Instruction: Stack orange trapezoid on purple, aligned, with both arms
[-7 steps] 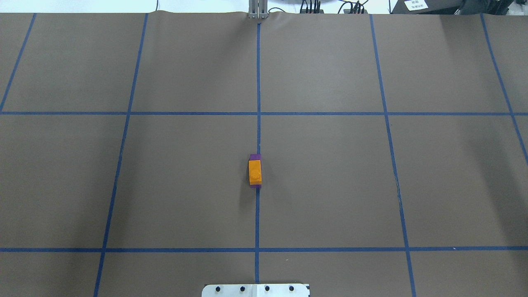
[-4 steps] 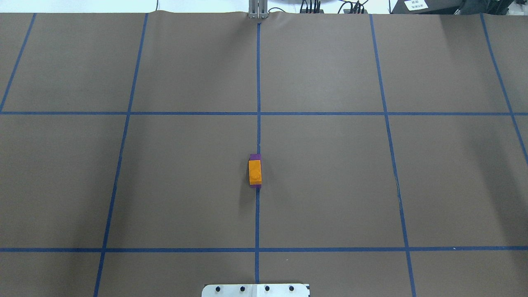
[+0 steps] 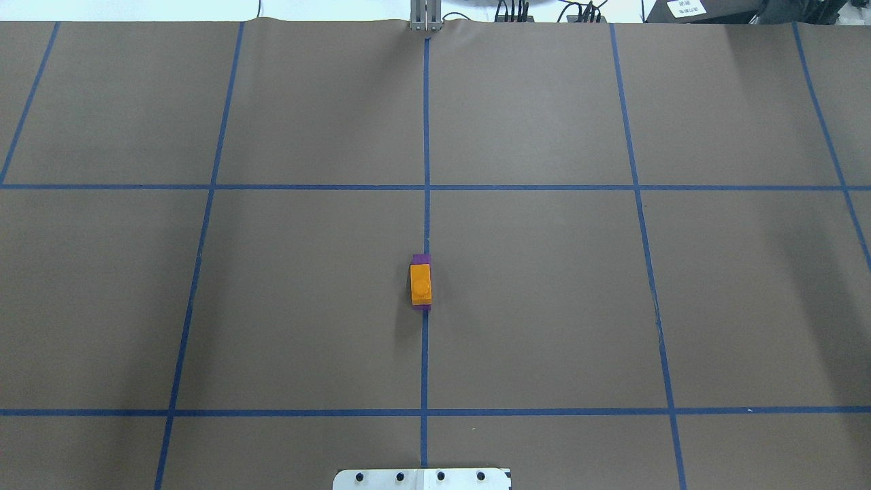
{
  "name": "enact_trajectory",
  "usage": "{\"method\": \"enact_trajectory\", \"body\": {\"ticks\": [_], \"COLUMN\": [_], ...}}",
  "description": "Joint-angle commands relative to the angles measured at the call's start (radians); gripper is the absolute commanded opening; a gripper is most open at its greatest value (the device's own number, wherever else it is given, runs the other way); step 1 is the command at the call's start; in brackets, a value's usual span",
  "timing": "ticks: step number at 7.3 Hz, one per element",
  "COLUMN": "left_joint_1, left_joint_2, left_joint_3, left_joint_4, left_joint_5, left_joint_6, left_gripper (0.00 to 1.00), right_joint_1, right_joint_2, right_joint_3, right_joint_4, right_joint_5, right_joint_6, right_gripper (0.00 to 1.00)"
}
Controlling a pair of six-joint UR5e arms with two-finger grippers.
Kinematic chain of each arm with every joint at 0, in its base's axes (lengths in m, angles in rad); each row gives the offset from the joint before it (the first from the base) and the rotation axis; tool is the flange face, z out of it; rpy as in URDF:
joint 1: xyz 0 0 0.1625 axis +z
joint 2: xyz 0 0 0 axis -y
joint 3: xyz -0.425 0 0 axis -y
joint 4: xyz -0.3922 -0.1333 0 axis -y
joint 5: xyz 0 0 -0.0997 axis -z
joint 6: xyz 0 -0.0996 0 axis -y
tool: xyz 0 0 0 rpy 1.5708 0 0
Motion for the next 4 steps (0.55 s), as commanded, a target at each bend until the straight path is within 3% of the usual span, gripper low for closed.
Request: {"method": "enact_trajectory", "body": {"ticks": [1,4], "left_joint_1": [0.001,0.001], "left_joint_2": [0.001,0.001], "left_joint_3": [0.000,-0.008], "left_joint_4": [0.000,0.000], "left_joint_5": [0.000,0.000], "left_joint_6": [-0.001,-0.001], "left_gripper": [1.00,1.00], "right_joint_1": [0.000,-0.001], "right_joint_2": [0.000,0.000], "right_joint_3": [0.004,0.004], "right_joint_4": [0.000,0.000], "right_joint_5": [0.000,0.000], "right_joint_6": [0.000,0.000], "right_gripper": [1.00,1.00]}}
